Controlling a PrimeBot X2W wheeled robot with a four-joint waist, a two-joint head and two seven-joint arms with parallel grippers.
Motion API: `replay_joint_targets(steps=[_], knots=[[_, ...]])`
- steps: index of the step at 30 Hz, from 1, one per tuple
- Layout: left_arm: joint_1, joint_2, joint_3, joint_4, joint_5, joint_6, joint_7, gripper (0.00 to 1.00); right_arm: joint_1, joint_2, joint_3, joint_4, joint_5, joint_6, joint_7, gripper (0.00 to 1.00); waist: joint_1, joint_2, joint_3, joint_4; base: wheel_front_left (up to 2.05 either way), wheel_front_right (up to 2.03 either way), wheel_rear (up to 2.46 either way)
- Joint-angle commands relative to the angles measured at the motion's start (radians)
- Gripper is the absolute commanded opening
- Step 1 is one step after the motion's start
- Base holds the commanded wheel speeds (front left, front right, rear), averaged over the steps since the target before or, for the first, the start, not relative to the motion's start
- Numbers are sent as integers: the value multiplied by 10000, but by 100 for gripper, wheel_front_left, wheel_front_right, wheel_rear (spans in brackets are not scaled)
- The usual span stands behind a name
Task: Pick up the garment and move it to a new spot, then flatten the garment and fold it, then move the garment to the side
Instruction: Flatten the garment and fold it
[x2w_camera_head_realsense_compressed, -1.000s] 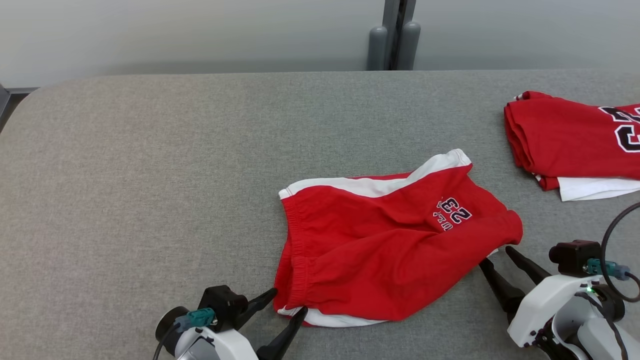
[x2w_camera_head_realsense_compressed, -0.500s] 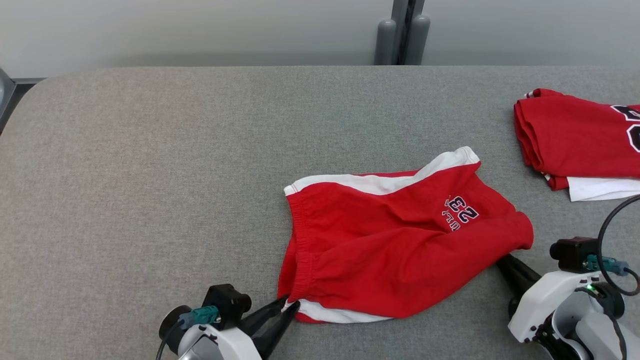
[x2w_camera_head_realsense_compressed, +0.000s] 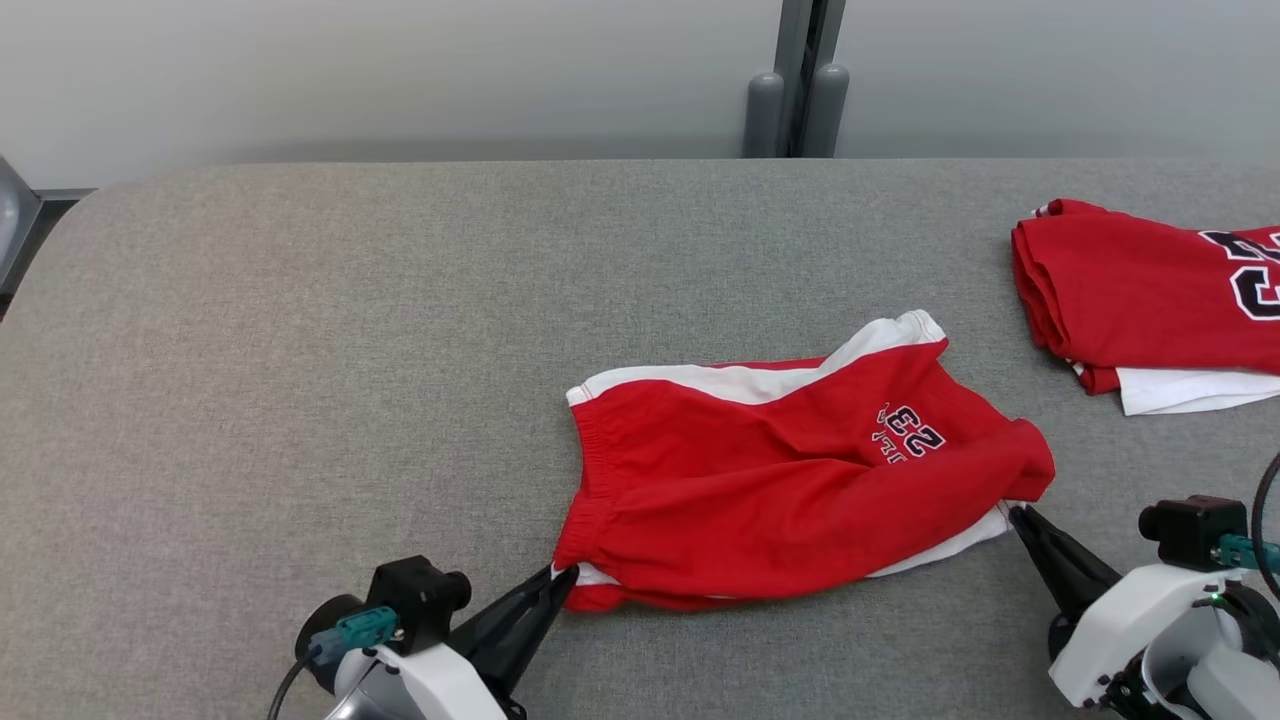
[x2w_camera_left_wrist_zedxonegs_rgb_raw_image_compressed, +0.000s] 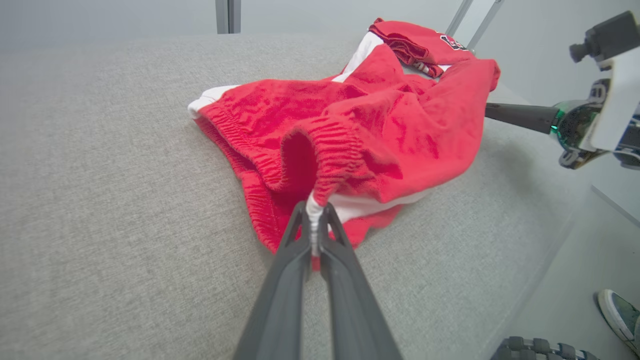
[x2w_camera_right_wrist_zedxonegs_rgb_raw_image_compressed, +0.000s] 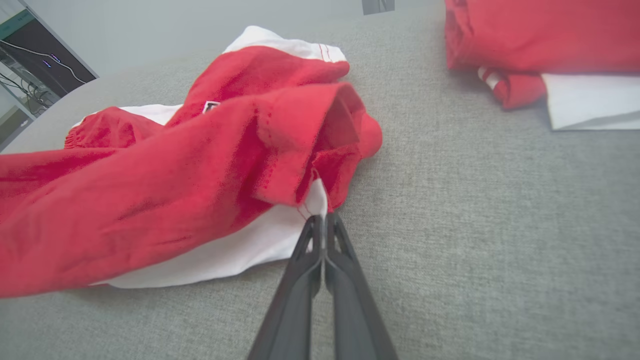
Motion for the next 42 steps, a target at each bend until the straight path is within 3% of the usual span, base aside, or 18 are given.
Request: replay_joint_targets(steps=[1,13,18,25,28,30,32,42], knots=[[54,74,129,-135,-7,115,-130,0,193,-201,-2,-175,121,8,-109,0,0,0,-71,-25,0,0,0],[620,511,816,-998,-16,826,-967,0,1848,-1088,-993,-2538,44,7,-521,0,0,0,-288,-284,0,0,0],[996,702,861,-1289,-254,882,-829,0,2837,-1103,-1735,-3784,-52,7,-420,0,0,0,-383,-455,0,0,0],[638,850,732,-1553,-352,654,-473,0,2932,-897,-2272,-4727,-503,7,-210,0,0,0,-406,-502,0,0,0],[235,919,832,-1541,-406,539,-342,0,2461,-592,-2193,-5299,1,8,-191,0,0,0,-239,-603,0,0,0],[-187,1098,853,-1390,-312,418,-171,0,2000,-859,-2086,-5218,-27,4,-84,0,0,0,-14,-648,0,0,0],[-797,1166,897,-1249,-318,277,-1,0,1301,-703,-1845,-5165,175,17,-127,0,0,0,238,-652,0,0,0],[-4594,1634,1132,-146,-687,-125,540,0,-2980,-748,-597,-3726,299,14,40,0,0,0,2109,-827,0,0,0]])
